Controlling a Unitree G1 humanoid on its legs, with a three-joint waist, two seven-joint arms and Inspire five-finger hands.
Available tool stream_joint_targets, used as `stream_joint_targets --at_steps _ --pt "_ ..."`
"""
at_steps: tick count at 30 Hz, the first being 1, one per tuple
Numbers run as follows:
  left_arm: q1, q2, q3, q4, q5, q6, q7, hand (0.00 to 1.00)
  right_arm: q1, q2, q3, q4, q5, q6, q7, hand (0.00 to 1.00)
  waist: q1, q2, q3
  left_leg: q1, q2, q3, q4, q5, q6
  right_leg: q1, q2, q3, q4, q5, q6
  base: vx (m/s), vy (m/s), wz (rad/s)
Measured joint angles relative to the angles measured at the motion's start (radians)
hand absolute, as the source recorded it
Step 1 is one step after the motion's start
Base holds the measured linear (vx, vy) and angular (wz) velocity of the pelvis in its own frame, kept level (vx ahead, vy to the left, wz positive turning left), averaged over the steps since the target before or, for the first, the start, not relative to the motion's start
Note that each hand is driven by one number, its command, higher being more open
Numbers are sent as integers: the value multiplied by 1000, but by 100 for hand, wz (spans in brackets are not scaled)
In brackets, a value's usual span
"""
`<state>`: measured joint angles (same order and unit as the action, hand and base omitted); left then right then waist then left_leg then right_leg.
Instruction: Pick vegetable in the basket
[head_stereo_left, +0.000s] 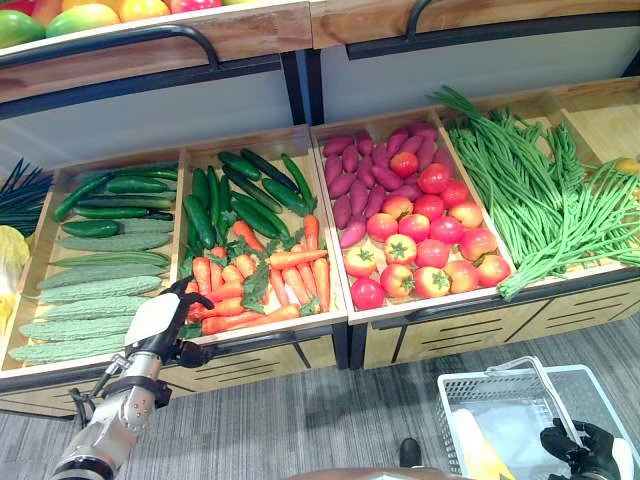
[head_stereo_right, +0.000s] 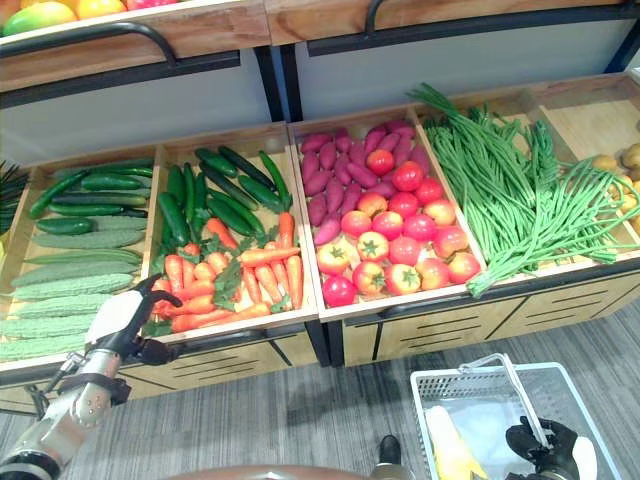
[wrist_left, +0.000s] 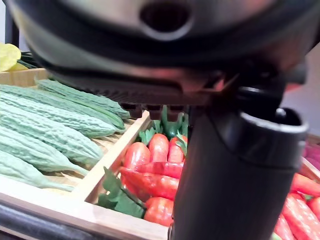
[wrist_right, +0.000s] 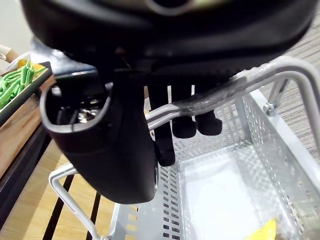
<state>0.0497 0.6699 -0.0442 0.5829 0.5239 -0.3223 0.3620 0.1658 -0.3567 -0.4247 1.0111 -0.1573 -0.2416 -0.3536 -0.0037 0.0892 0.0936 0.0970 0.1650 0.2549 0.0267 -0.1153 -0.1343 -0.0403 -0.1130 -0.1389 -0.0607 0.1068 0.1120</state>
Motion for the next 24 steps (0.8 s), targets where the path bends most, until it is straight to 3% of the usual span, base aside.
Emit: stream_joint_targets --at_steps 14,24 --pt "-36 -1 18 10 37 -16 6 100 -26 4 32 -15 1 -2 0 0 2 -10 33 -30 -12 -1 12 5 7 -28 -13 3 3 12 2 -2 0 0" --pt "-101 0 20 11 77 -3 157 100 -36 11 34 -15 1 -5 -1 0 4 -14 44 -46 -12 8 17 6 8 -49 -13 14 4 20 0 -10 -2 -2"
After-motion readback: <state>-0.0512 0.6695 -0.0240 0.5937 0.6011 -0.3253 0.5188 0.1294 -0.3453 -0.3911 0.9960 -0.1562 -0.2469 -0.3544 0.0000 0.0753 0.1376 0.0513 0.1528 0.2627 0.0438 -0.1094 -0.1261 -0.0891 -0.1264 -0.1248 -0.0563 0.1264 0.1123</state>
